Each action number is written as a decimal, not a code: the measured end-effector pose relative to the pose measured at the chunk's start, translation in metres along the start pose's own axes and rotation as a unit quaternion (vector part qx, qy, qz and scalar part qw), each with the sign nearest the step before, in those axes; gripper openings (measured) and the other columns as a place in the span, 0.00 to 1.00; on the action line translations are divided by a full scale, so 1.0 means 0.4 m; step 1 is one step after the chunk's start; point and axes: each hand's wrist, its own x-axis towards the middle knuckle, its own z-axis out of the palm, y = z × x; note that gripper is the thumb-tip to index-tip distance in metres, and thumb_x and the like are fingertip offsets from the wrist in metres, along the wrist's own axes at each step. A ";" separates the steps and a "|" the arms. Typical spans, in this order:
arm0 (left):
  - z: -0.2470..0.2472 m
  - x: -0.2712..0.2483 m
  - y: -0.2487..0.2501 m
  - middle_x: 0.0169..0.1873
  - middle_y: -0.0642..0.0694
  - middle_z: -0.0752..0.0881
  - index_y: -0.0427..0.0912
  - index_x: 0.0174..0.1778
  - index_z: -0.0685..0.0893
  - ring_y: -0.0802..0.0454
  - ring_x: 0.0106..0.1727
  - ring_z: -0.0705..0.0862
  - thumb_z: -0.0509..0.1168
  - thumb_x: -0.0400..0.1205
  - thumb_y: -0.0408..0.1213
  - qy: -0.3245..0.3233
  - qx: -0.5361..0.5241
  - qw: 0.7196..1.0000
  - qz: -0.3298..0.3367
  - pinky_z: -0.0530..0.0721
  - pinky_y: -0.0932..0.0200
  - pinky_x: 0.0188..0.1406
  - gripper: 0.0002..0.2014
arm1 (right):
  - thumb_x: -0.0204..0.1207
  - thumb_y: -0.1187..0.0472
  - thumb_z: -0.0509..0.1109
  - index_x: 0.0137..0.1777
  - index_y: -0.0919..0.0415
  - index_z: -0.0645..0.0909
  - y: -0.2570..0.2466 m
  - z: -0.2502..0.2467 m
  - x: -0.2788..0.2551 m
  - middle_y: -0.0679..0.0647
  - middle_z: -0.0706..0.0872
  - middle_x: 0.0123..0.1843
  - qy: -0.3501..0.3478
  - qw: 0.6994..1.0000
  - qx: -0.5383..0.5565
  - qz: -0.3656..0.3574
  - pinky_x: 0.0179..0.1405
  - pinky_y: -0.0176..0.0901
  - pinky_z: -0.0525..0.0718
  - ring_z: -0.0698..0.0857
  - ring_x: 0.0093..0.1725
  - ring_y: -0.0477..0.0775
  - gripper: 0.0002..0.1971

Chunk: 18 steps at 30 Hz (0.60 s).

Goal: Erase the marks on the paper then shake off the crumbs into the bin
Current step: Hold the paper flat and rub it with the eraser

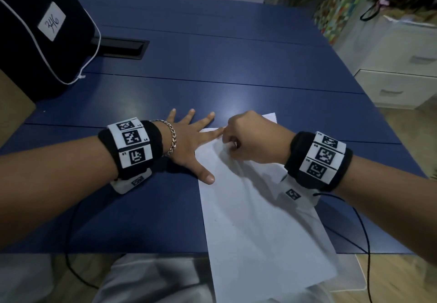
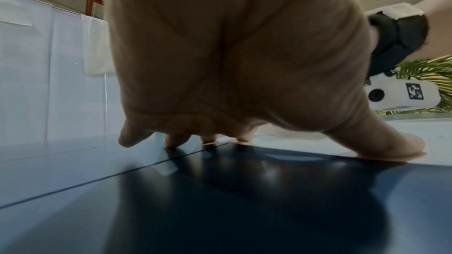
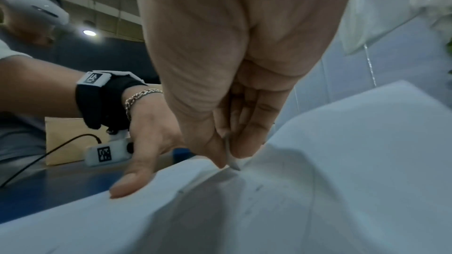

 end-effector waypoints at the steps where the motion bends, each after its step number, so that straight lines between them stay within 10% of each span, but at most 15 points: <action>1: -0.001 -0.001 0.002 0.87 0.58 0.22 0.80 0.80 0.24 0.32 0.89 0.28 0.62 0.54 0.92 -0.002 0.000 1.000 0.000 0.33 0.14 0.80 0.68 | 0.71 0.58 0.72 0.39 0.60 0.85 0.002 -0.004 0.002 0.53 0.83 0.37 -0.006 1.000 -0.008 -0.003 0.36 0.50 0.80 0.79 0.36 0.56 0.06; 10: -0.007 -0.013 0.007 0.92 0.48 0.34 0.57 0.93 0.45 0.40 0.91 0.30 0.59 0.62 0.90 0.092 0.039 0.993 0.057 0.36 0.24 0.86 0.68 | 0.77 0.57 0.74 0.50 0.54 0.92 0.115 -0.009 -0.039 0.47 0.92 0.42 0.034 0.991 0.074 0.108 0.47 0.50 0.89 0.87 0.43 0.52 0.06; 18: -0.010 0.027 0.010 0.86 0.55 0.20 0.83 0.82 0.32 0.33 0.87 0.22 0.62 0.57 0.91 0.048 0.008 0.998 0.039 0.32 0.15 0.80 0.63 | 0.75 0.58 0.77 0.46 0.54 0.91 0.108 -0.012 -0.045 0.45 0.90 0.39 0.019 0.992 0.087 0.085 0.42 0.46 0.87 0.85 0.39 0.47 0.03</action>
